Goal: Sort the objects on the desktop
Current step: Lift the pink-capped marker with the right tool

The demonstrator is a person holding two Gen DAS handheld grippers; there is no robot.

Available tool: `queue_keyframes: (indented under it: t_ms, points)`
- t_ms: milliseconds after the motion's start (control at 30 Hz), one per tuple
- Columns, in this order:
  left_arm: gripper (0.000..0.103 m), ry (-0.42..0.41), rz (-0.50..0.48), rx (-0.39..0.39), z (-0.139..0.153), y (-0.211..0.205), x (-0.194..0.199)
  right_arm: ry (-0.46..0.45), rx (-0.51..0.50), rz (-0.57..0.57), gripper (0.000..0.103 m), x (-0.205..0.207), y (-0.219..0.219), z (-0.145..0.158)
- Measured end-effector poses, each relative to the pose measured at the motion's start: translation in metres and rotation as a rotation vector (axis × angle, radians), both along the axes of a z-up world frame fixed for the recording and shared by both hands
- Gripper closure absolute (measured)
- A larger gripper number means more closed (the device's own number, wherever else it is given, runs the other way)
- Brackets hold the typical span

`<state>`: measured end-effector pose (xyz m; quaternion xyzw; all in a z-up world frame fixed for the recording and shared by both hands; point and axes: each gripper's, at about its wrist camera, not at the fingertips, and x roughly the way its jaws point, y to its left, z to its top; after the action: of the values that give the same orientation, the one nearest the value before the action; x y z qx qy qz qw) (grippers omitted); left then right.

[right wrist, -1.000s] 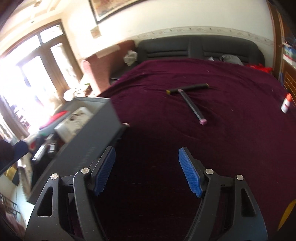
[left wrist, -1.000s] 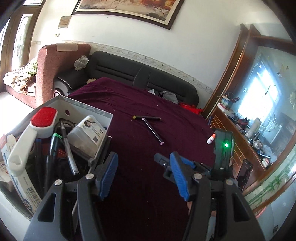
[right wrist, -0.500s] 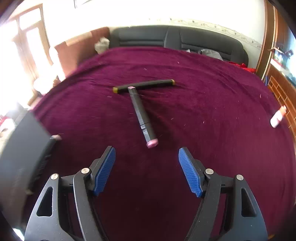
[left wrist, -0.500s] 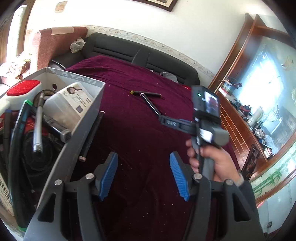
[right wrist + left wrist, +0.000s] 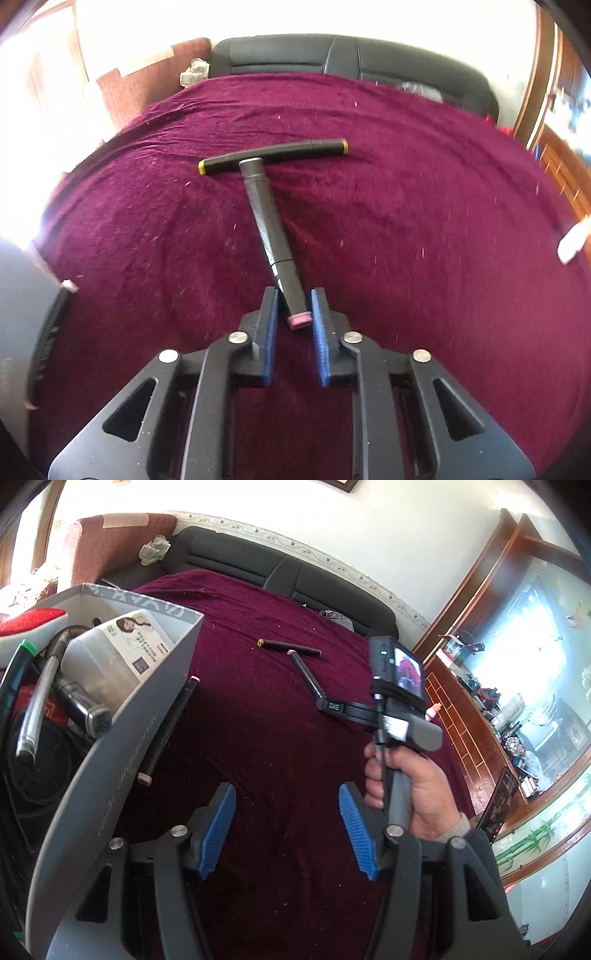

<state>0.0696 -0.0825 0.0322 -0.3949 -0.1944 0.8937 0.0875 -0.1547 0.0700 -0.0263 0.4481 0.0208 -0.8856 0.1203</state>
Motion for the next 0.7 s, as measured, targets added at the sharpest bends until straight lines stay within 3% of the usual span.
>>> queue_keyframes:
  t_ms: [133, 333, 500, 700]
  points:
    - [0.0, -0.02, 0.006, 0.021, -0.005, 0.001, 0.004, -0.044, -0.046, 0.013, 0.09, 0.037, 0.011, 0.003]
    - [0.0, -0.057, -0.01, 0.029, -0.015, 0.01, 0.01, -0.094, -0.096, 0.064, 0.09, 0.136, 0.024, 0.001]
    - [0.0, -0.107, -0.073, 0.054, -0.028, 0.02, 0.009, -0.084, -0.122, 0.067, 0.09, 0.205, 0.023, -0.005]
    - [0.0, -0.177, -0.134, 0.087, -0.044, 0.034, -0.001, -0.062, -0.121, 0.062, 0.089, 0.222, 0.023, -0.007]
